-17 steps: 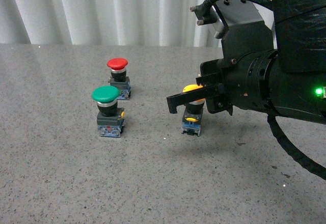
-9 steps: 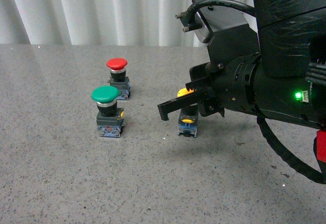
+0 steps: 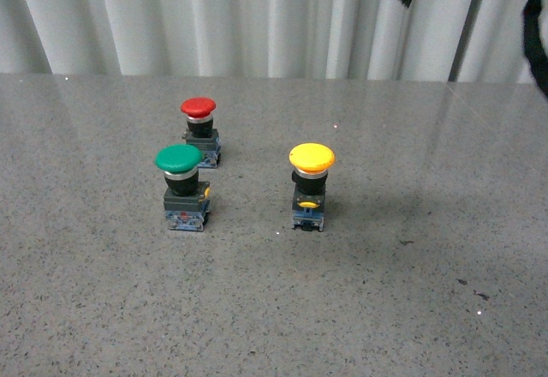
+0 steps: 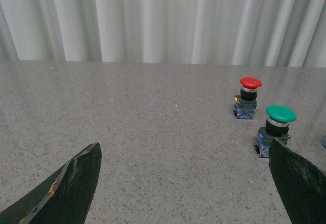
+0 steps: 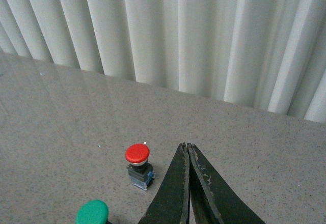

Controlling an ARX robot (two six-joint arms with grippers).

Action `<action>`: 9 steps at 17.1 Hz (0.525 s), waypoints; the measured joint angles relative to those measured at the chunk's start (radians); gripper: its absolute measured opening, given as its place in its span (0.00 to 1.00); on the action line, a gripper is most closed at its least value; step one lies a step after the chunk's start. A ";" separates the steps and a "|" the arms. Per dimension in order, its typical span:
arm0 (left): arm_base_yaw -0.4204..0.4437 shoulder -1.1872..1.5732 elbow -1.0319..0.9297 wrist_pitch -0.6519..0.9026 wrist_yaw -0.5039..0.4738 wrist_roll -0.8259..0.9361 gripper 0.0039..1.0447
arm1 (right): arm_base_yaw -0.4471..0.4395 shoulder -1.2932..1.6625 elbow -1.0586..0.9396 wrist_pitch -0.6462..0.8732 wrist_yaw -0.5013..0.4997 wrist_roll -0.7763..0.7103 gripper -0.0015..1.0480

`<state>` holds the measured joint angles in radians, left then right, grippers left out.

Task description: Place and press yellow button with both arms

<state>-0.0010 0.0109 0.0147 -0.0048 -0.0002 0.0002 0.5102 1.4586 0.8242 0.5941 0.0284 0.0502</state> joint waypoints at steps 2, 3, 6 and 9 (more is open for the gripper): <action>0.000 0.000 0.000 0.000 0.000 0.000 0.94 | 0.003 -0.118 -0.039 -0.041 0.042 0.023 0.02; 0.000 0.000 0.000 0.000 0.001 0.000 0.94 | 0.004 -0.214 -0.094 -0.075 0.244 -0.004 0.02; 0.000 0.000 0.000 0.000 0.000 0.000 0.94 | -0.129 -0.492 -0.334 -0.154 0.370 -0.029 0.02; 0.000 0.000 0.000 0.000 0.000 0.000 0.94 | -0.230 -0.671 -0.495 -0.120 0.250 -0.036 0.02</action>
<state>-0.0010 0.0109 0.0147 -0.0048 0.0002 0.0002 0.2802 0.7879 0.3290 0.4740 0.2783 0.0139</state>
